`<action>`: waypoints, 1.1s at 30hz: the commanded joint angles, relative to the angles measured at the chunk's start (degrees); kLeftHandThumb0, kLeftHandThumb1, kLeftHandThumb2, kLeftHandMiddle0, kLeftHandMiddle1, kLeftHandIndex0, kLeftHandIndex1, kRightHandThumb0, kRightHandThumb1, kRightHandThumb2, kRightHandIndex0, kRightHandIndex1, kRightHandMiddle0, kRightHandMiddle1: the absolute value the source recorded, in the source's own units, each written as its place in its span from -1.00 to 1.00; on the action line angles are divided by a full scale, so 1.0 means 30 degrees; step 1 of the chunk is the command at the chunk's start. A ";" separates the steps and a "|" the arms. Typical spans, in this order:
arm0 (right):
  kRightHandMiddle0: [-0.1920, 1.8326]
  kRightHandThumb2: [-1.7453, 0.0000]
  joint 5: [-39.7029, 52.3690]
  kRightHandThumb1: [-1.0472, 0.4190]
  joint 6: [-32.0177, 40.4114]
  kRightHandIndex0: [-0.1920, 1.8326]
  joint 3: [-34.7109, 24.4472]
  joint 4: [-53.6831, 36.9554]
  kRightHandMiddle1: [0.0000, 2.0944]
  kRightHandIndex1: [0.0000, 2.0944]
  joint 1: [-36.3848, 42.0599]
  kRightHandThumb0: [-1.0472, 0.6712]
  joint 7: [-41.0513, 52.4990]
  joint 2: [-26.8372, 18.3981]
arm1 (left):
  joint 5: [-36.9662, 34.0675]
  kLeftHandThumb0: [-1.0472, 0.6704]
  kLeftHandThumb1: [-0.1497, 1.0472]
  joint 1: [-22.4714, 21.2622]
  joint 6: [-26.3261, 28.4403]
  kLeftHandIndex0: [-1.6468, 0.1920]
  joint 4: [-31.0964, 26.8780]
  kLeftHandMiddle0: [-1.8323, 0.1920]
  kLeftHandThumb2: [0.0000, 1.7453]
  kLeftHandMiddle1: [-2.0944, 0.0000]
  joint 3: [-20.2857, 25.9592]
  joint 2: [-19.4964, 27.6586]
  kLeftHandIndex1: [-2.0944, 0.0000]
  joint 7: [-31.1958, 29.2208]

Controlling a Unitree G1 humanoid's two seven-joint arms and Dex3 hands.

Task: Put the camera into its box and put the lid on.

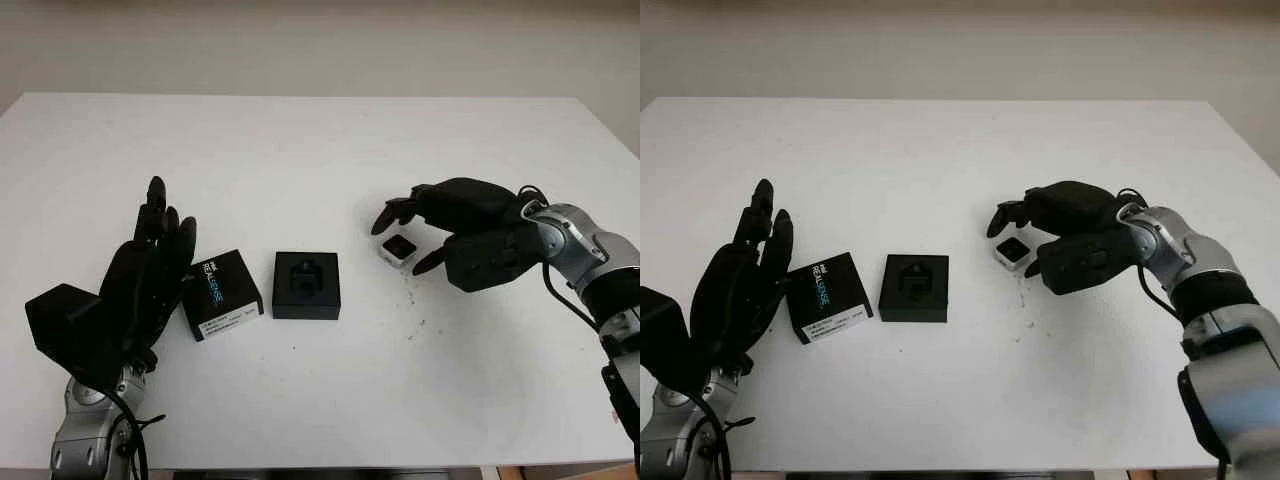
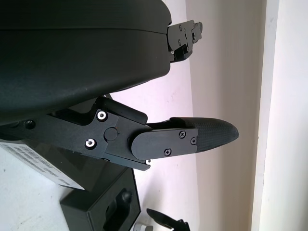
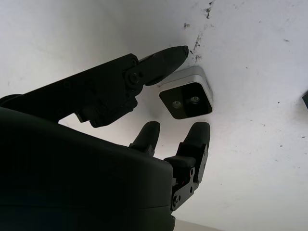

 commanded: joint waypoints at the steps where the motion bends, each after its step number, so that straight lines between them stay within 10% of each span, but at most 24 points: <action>1: -0.64 0.93 -0.0071 -0.76 -0.0157 -0.75 0.0117 0.0093 -0.16 0.10 -0.0060 -0.20 -0.0131 0.0031 | -0.0051 -0.58 1.00 0.0135 -0.0103 1.00 -0.0272 1.00 -0.45 1.00 0.0142 0.0064 1.00 -0.0017; 33: -0.58 0.94 -0.0769 -0.79 -0.0539 -0.61 0.0647 0.0923 -0.12 -0.04 -0.0212 -0.16 -0.0914 0.0009 | -0.0099 -0.58 1.00 0.0358 0.0001 1.00 -0.0439 1.00 -0.46 1.00 0.0208 0.0028 1.00 -0.0091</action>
